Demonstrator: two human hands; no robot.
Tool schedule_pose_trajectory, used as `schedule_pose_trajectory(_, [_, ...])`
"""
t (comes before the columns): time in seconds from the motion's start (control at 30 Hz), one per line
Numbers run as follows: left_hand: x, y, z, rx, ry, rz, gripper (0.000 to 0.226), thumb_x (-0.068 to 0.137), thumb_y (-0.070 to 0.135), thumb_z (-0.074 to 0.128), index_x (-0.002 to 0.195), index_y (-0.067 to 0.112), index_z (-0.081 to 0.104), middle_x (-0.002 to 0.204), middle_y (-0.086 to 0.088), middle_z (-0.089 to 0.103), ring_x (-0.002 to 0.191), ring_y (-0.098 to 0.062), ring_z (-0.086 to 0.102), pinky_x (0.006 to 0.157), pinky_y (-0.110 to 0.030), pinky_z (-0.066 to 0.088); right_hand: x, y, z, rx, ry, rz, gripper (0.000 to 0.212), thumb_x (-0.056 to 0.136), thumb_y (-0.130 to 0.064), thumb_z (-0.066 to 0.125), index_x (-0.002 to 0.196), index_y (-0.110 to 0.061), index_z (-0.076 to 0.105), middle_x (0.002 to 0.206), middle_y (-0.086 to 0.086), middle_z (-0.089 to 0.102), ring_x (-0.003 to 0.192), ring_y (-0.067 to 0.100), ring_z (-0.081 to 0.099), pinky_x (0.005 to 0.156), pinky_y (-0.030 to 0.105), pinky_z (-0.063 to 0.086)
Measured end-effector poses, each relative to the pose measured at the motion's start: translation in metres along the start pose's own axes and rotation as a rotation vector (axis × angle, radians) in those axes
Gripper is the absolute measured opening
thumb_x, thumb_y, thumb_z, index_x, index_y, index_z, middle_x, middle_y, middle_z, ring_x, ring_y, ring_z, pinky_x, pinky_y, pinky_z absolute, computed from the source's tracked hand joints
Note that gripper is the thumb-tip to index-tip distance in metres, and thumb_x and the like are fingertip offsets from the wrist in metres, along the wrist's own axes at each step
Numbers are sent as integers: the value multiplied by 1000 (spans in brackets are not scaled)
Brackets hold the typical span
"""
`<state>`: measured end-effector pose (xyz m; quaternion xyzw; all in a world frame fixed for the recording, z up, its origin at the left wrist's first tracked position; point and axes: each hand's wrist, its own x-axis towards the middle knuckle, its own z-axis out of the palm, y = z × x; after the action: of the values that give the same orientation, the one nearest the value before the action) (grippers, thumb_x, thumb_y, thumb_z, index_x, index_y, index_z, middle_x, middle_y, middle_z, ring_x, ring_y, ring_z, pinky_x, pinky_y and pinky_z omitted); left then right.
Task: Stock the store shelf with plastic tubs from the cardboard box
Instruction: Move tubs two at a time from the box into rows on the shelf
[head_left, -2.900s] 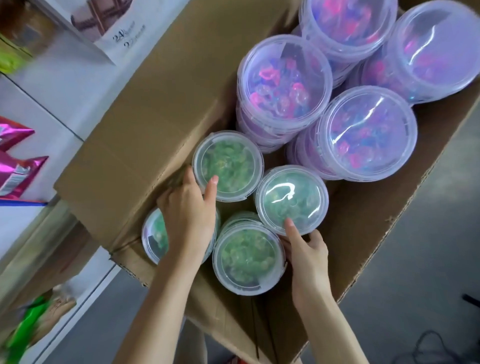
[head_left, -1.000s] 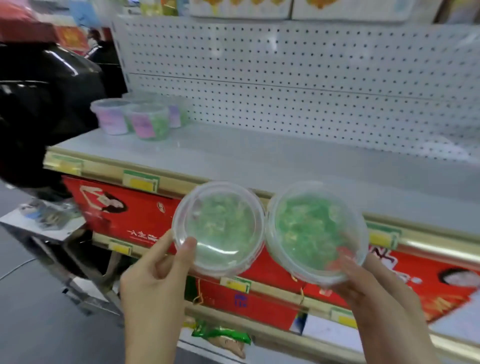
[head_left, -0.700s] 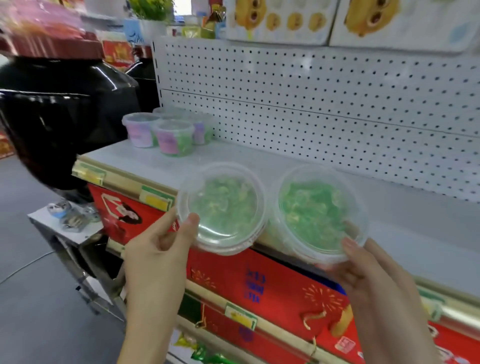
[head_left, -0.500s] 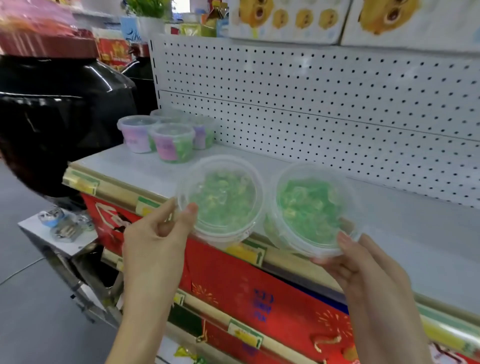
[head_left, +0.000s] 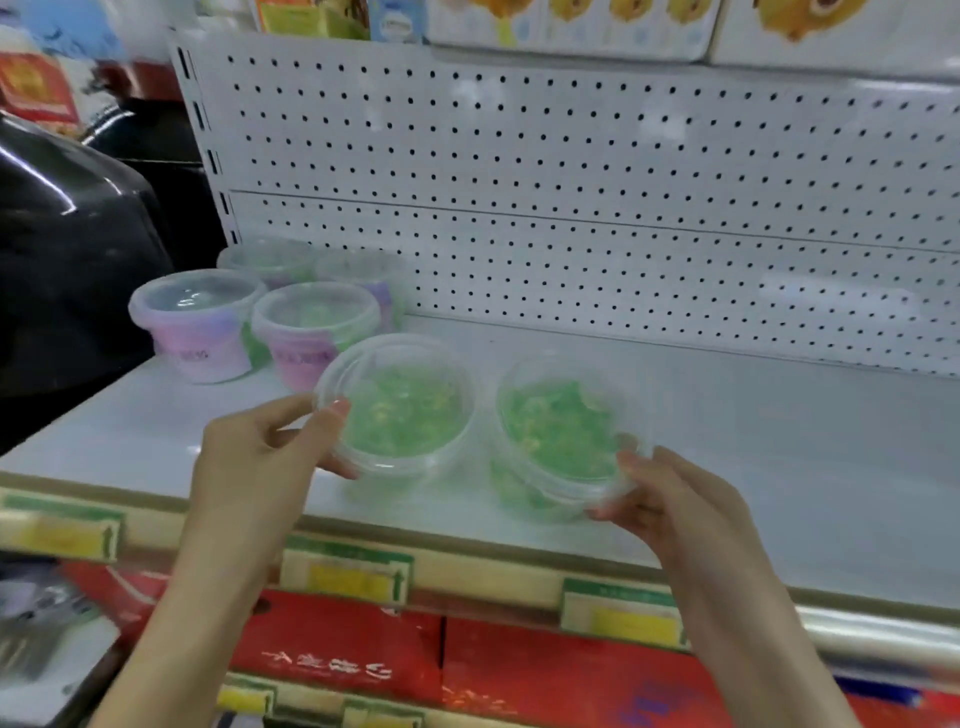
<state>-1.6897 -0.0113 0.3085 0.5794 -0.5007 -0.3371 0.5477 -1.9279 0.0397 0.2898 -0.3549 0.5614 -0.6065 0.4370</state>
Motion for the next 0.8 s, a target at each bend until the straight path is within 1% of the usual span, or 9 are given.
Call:
schedule_pose_trajectory(0.1, [26, -7, -21, 7, -96, -21, 17, 87, 27, 61, 74, 20, 71, 52, -4, 65, 53, -1, 59, 88, -31, 46, 5, -3, 19, -60, 96, -7, 26, 87, -19, 59, 69, 0, 61, 66, 14, 68, 63, 23, 65, 68, 30, 51])
schedule_pose_trajectory(0.17, [42, -7, -32, 70, -188, -32, 27, 88, 28, 59, 68, 13, 70, 50, -4, 63, 51, -5, 57, 85, -29, 47, 4, -6, 26, -163, 156, -51, 17, 88, -27, 60, 98, -13, 62, 55, 8, 60, 54, 17, 57, 63, 31, 48])
schedule_pose_trajectory(0.23, [54, -9, -41, 182, -262, -15, 36, 88, 37, 56, 61, 16, 69, 49, -3, 62, 55, -12, 58, 80, -32, 48, 4, -6, 24, -404, 296, -144, 45, 88, -35, 59, 130, -24, 48, 57, 12, 57, 50, 15, 49, 59, 35, 45])
schedule_pose_trajectory(0.33, [63, -17, -51, 462, -204, 136, 38, 86, 56, 50, 63, 30, 65, 61, 7, 66, 75, -17, 60, 68, -33, 43, -3, -17, 29, -797, 469, -433, 49, 85, -50, 57, 129, -29, 51, 64, 1, 51, 60, 11, 49, 67, 25, 42])
schedule_pose_trajectory(0.43, [56, -10, -50, 455, -59, 429, 36, 81, 58, 45, 97, 35, 67, 91, 17, 62, 90, -11, 56, 77, -30, 41, -9, -26, 53, -950, 321, -604, 47, 80, -61, 56, 117, -33, 62, 90, -13, 55, 89, 7, 52, 77, 4, 32])
schedule_pose_trajectory(0.5, [49, -2, -40, 426, -149, 573, 44, 79, 61, 44, 109, 36, 64, 106, 21, 59, 99, -2, 51, 86, -19, 38, -7, -24, 70, -1102, 167, -533, 58, 77, -68, 51, 124, -35, 58, 116, -16, 53, 115, 6, 42, 88, 9, 27])
schedule_pose_trajectory(0.57, [41, 1, -26, 518, -307, 642, 55, 75, 69, 39, 115, 39, 60, 120, 22, 56, 110, -2, 50, 93, -23, 36, -5, -22, 81, -1284, 83, -420, 68, 75, -71, 43, 134, -36, 48, 139, -17, 43, 130, 4, 29, 100, 20, 25])
schedule_pose_trajectory(0.7, [42, -10, -20, 674, -426, 780, 56, 77, 68, 39, 110, 33, 68, 119, 11, 64, 112, -11, 57, 88, -29, 35, -6, -19, 82, -1377, 34, -421, 62, 79, -63, 46, 137, -40, 41, 148, -19, 34, 136, 3, 25, 102, 20, 18])
schedule_pose_trajectory(0.8, [54, -14, -36, 616, -495, 798, 58, 74, 71, 36, 113, 38, 65, 124, 20, 58, 115, 8, 43, 91, -28, 33, -7, -21, 80, -1316, -35, -430, 67, 71, -68, 40, 134, -45, 43, 145, -24, 34, 136, -3, 26, 104, 20, 20])
